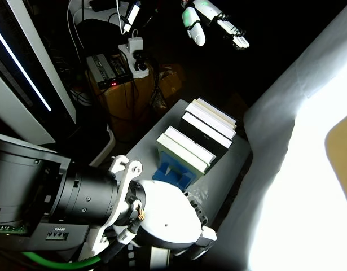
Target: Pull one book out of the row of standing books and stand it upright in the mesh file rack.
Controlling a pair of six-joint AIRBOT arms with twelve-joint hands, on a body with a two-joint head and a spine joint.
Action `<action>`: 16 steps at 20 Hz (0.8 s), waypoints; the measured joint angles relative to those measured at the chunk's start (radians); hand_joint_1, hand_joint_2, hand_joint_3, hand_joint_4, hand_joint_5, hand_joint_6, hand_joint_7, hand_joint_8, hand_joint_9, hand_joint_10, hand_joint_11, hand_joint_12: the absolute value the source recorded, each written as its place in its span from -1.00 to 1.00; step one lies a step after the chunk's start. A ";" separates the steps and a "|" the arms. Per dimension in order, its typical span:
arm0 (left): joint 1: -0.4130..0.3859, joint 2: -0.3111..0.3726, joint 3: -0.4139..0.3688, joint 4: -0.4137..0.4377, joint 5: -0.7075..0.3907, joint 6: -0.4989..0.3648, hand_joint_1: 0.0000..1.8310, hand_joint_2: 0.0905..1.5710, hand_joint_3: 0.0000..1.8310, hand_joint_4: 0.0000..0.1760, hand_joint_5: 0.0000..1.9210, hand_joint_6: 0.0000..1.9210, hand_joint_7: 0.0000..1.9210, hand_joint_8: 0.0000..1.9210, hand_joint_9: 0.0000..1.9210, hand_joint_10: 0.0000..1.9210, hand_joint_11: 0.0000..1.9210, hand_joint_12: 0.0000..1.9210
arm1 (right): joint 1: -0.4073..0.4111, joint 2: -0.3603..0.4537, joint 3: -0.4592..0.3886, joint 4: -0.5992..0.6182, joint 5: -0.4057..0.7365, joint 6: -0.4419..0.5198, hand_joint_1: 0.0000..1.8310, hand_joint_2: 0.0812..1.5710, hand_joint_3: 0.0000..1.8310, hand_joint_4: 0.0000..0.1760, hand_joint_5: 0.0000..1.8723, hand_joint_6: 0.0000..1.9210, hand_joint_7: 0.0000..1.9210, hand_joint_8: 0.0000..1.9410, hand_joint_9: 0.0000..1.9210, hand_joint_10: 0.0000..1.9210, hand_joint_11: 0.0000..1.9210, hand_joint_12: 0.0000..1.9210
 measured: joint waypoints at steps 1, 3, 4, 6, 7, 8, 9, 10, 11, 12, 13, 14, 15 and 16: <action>0.000 0.000 0.000 0.002 0.000 0.000 -0.95 0.83 -1.00 -0.64 -1.00 -1.00 -1.00 -1.00 -1.00 -1.00 -1.00 -1.00 | -0.005 -0.008 0.000 -0.006 0.003 0.000 0.16 0.63 -1.00 -1.00 -0.32 0.54 -0.37 -0.06 -0.59 0.11 -0.97 0.79; 0.000 0.000 0.000 0.000 0.000 0.000 -0.95 0.83 -1.00 -0.80 -1.00 -1.00 -1.00 -1.00 -1.00 -1.00 -1.00 -1.00 | -0.017 -0.020 0.000 -0.018 0.008 0.001 0.18 0.53 -1.00 -1.00 -0.42 -0.39 -0.37 -0.60 -0.60 -0.10 -1.00 0.68; 0.000 0.000 0.000 -0.001 0.000 0.000 -0.95 0.84 -1.00 -0.88 -1.00 -1.00 -1.00 -1.00 -1.00 -1.00 -1.00 -1.00 | -0.017 -0.022 0.000 -0.019 0.009 0.003 0.18 0.53 -1.00 -1.00 -0.40 -0.57 -0.36 -0.76 -0.62 -0.19 -1.00 0.60; 0.000 0.000 0.000 -0.001 0.000 0.000 -0.92 0.83 -1.00 -0.79 -1.00 -1.00 -1.00 -1.00 -1.00 -1.00 -1.00 -1.00 | -0.017 -0.022 0.000 -0.023 0.001 0.003 0.28 0.41 -1.00 -1.00 -0.46 -0.82 -0.43 -0.97 -0.68 -0.39 -1.00 0.48; 0.000 0.000 0.000 -0.002 0.000 0.000 -0.92 0.83 -1.00 -0.79 -1.00 -1.00 -1.00 -1.00 -1.00 -1.00 -1.00 -1.00 | -0.017 -0.022 0.000 -0.027 0.000 0.003 0.28 0.41 -1.00 -1.00 -0.46 -0.82 -0.43 -0.97 -0.68 -0.39 -1.00 0.48; 0.000 0.000 0.000 -0.001 0.000 0.000 -0.90 0.83 -1.00 -0.73 -1.00 -1.00 -1.00 -1.00 -1.00 -1.00 -1.00 -1.00 | -0.018 -0.021 0.000 -0.029 0.001 0.002 0.26 0.39 -1.00 -1.00 -0.54 -0.93 -0.53 -1.00 -0.70 -0.54 -1.00 0.39; 0.000 0.000 0.000 0.000 0.000 0.000 -0.92 0.84 -1.00 -0.84 -1.00 -1.00 -1.00 -1.00 -1.00 -1.00 -1.00 -1.00 | -0.023 -0.021 0.000 -0.031 0.000 0.002 0.25 0.39 -1.00 -1.00 -0.61 -0.97 -0.62 -1.00 -0.75 -0.58 -1.00 0.36; 0.000 0.000 0.000 0.001 0.000 0.000 -0.91 0.84 -1.00 -0.87 -1.00 -1.00 -1.00 -1.00 -1.00 -1.00 -1.00 -1.00 | -0.024 -0.022 0.001 -0.033 0.001 0.002 0.24 0.37 -1.00 -1.00 -0.68 -0.99 -0.68 -1.00 -0.79 -0.59 -1.00 0.33; 0.000 0.000 0.000 0.000 0.000 0.000 -0.93 0.83 -1.00 -0.83 -1.00 -1.00 -1.00 -1.00 -1.00 -1.00 -1.00 -1.00 | -0.029 -0.024 0.002 -0.037 0.001 0.003 0.18 0.34 -1.00 -1.00 -0.76 -1.00 -0.74 -1.00 -0.84 -0.60 -1.00 0.29; 0.000 0.000 0.001 0.000 0.000 0.000 -0.93 0.84 -1.00 -0.80 -1.00 -1.00 -1.00 -1.00 -1.00 -1.00 -1.00 -1.00 | -0.031 -0.027 0.003 -0.049 0.003 0.002 0.13 0.33 -1.00 -1.00 -0.83 -1.00 -0.81 -1.00 -0.89 -0.62 -1.00 0.14; 0.000 0.000 0.002 -0.002 0.000 0.000 -0.93 0.83 -1.00 -0.75 -1.00 -1.00 -1.00 -1.00 -1.00 -1.00 -1.00 -1.00 | -0.037 -0.034 0.008 -0.060 0.000 0.002 0.07 0.34 -1.00 -0.87 -0.94 -1.00 -0.87 -1.00 -0.94 -0.65 -1.00 0.00; 0.000 0.000 0.003 -0.002 -0.001 0.000 -0.93 0.83 -1.00 -0.75 -1.00 -1.00 -1.00 -1.00 -1.00 -1.00 -1.00 -1.00 | -0.042 -0.039 0.008 -0.072 -0.006 0.002 0.07 0.34 -1.00 -0.87 -0.94 -1.00 -0.87 -1.00 -0.94 -0.65 -1.00 0.00; 0.000 -0.002 0.005 0.002 0.000 0.000 -0.90 0.83 -1.00 -0.80 -1.00 -1.00 -1.00 -1.00 -1.00 -1.00 -1.00 -1.00 | -0.045 -0.043 0.008 -0.075 -0.003 0.002 0.08 0.32 -1.00 -0.72 -0.97 -1.00 -0.88 -1.00 -0.95 -0.65 -1.00 -0.11; 0.000 -0.002 0.005 -0.001 0.001 0.000 -0.89 0.84 -1.00 -0.78 -1.00 -1.00 -1.00 -1.00 -1.00 -1.00 -1.00 -1.00 | -0.050 -0.043 0.000 -0.084 -0.004 0.002 0.12 0.25 -1.00 -0.77 -0.91 -0.98 -0.85 -0.99 -0.93 -0.67 -1.00 -0.07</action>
